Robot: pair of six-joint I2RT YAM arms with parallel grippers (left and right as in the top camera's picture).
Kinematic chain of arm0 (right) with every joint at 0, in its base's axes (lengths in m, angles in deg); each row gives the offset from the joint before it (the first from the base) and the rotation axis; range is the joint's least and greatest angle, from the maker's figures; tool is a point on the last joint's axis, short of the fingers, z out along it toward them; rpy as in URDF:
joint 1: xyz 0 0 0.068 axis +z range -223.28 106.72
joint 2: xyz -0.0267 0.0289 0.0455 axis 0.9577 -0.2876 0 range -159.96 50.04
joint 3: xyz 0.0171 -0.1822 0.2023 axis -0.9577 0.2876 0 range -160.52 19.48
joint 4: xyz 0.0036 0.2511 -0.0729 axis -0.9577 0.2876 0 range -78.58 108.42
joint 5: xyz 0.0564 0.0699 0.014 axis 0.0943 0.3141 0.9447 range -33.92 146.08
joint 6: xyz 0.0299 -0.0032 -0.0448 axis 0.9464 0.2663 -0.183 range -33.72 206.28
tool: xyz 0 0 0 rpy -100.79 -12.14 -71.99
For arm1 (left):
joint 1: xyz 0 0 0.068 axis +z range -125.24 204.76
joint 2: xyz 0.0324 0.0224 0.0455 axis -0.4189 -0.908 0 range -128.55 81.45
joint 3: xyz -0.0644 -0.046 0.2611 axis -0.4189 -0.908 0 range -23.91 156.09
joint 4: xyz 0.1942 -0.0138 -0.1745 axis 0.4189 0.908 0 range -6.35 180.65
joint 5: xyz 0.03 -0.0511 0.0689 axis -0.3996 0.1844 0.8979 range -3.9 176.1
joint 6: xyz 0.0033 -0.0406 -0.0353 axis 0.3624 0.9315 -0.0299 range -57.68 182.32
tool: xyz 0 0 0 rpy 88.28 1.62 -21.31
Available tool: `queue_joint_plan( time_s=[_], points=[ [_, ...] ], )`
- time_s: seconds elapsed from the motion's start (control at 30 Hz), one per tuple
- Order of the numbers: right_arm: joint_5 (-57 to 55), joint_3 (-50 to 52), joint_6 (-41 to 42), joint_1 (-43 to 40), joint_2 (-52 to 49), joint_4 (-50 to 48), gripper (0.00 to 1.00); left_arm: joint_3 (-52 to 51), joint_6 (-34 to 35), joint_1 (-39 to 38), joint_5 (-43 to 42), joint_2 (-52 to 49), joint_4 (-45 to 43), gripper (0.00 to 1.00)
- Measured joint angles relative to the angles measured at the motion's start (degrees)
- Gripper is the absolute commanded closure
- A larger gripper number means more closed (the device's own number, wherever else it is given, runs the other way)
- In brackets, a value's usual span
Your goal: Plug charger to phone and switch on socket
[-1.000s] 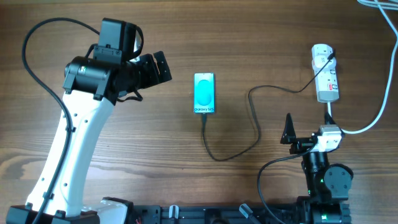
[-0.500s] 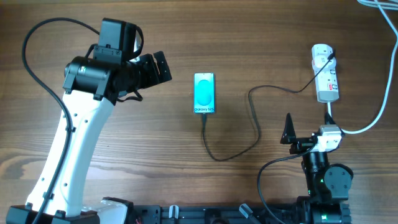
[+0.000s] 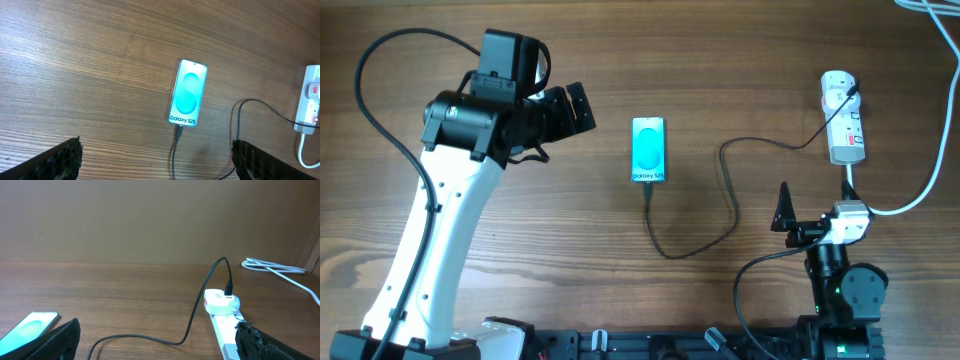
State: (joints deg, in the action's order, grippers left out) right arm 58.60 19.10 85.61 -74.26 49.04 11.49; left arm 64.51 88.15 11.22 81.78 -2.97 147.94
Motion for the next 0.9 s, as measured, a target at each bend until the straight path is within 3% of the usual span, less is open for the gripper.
queue_joint_plan(
  time_s=[0.17,0.33,0.47,0.7,0.9],
  points=[
    [0.0,0.0,0.0,0.0,0.02,0.0,0.0,-6.05,-0.04,0.0,0.22,3.04,-2.38,0.0],
    [0.0,0.0,0.0,0.0,0.11,-0.02,0.0,-22.45,-0.24,0.0,0.44,14.86,-4.72,0.0],
    [0.0,0.0,0.0,0.0,0.11,-0.02,0.0,-29.9,-3.45,0.0,1.9,25.57,-8.2,0.0],
    [0.0,0.02,0.0,0.0,0.17,-0.07,0.0,-48.43,-15.34,0.0,0.28,45.64,-27.02,0.0],
    [0.0,0.02,0.0,0.0,0.22,-0.04,0.0,-61.92,-19.26,0.72,-2.43,63.25,-36.33,0.0]
  ],
)
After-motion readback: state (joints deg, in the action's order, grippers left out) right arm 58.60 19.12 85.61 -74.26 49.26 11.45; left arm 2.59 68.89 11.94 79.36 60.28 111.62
